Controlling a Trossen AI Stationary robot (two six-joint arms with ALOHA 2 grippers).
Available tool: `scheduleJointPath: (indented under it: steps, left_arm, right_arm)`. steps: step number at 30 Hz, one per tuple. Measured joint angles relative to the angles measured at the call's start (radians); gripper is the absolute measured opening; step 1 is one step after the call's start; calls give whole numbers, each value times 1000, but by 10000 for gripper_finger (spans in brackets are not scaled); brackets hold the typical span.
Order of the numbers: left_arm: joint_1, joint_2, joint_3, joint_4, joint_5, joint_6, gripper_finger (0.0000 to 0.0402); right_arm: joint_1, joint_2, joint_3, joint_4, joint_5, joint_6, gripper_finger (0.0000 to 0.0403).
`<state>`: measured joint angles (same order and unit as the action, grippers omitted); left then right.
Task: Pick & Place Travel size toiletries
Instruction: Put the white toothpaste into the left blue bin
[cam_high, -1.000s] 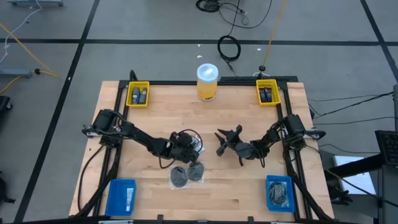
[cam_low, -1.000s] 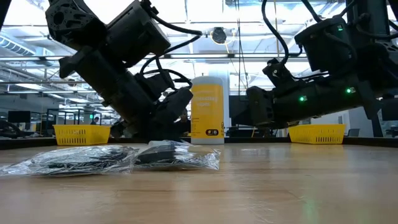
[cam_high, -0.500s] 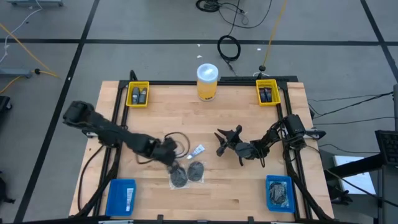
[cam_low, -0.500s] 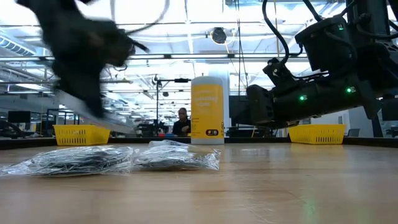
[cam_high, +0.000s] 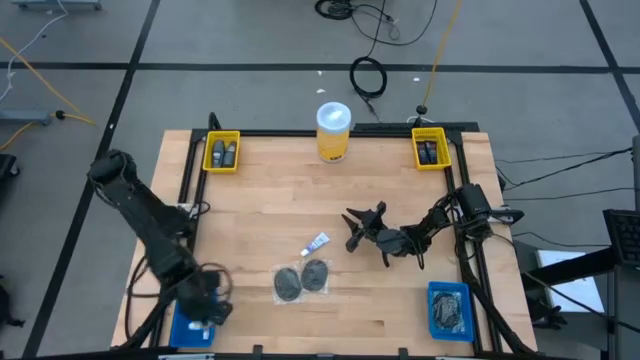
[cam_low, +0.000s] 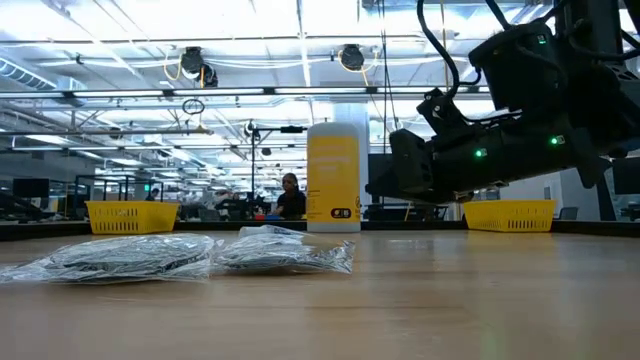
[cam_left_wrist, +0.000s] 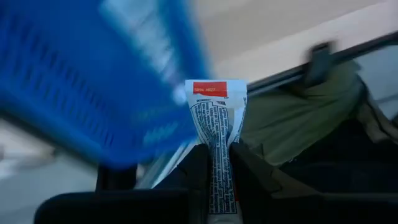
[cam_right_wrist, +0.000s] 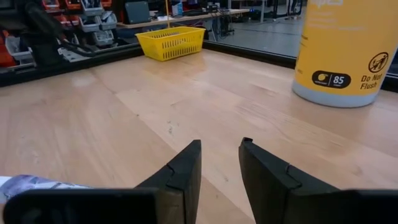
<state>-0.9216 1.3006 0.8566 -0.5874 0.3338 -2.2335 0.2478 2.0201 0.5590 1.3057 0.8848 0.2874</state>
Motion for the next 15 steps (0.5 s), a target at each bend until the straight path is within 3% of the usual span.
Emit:
scheduleJointPath:
  steps: [6, 15]
  left_arm:
    - [-185, 20, 0, -36, -33, -318, 51]
    - [-224, 85, 3, -191, -87, -304, 51]
  right_arm:
    - [0, 0, 7, -1, -25, 0, 100]
    - [-2, 0, 8, 7, -31, 0, 100]
